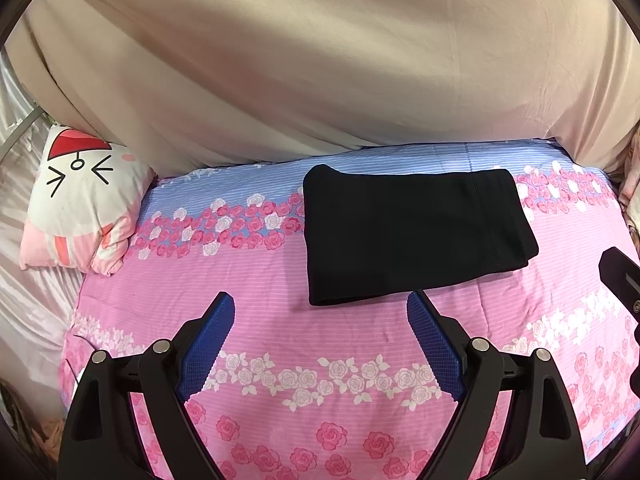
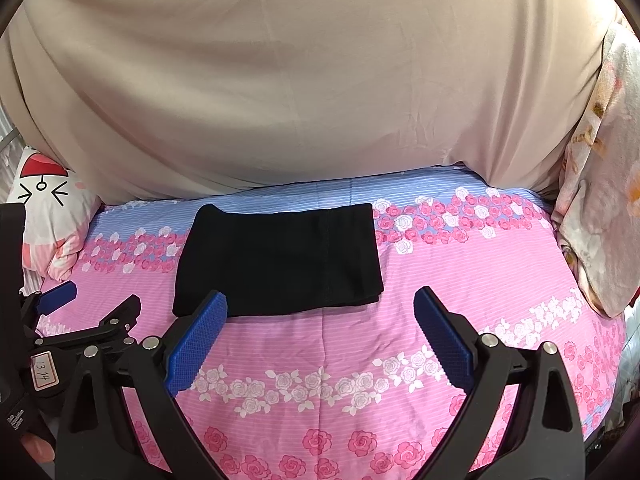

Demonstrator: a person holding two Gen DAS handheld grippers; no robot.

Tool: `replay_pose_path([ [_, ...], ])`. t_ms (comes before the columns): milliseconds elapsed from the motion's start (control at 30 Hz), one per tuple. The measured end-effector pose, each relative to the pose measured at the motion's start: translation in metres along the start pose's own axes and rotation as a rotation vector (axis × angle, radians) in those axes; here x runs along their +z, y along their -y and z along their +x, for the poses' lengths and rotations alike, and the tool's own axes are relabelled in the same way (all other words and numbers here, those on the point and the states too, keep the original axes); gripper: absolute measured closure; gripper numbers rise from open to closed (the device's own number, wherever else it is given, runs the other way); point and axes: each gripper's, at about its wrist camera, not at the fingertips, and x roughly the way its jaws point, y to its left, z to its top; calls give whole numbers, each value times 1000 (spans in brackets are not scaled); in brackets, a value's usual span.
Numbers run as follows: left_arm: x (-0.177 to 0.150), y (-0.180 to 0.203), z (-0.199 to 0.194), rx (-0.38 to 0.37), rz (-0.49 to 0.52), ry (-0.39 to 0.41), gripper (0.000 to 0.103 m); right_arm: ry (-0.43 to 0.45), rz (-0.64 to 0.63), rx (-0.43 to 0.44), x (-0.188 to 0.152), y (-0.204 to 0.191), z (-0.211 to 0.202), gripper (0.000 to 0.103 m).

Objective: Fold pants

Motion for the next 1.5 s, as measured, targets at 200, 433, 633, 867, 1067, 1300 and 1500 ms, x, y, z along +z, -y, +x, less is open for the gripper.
replay_pose_path([
  [200, 1, 0, 2, -7, 3, -1, 17, 1, 0, -2, -1, -1, 0, 10],
  [433, 0, 3, -1, -40, 22, 18, 17, 1, 0, -4, -1, 0, 0, 10],
  [633, 1, 2, -3, 4, 18, 33, 17, 2, 1, -4, -1, 0, 0, 10],
  [867, 2, 0, -2, 1, 17, 35, 17, 2, -3, -1, -2, 1, 1, 10],
  [1067, 2, 0, -3, -10, 16, 41, 17, 2, 1, -4, -2, 1, 1, 10],
  [1300, 0, -1, -2, -3, 6, 49, 17, 1, -5, -3, -3, 2, 2, 10],
  [1500, -1, 1, -3, -6, 20, 60, 17, 0, -6, -4, -5, 4, 2, 10],
])
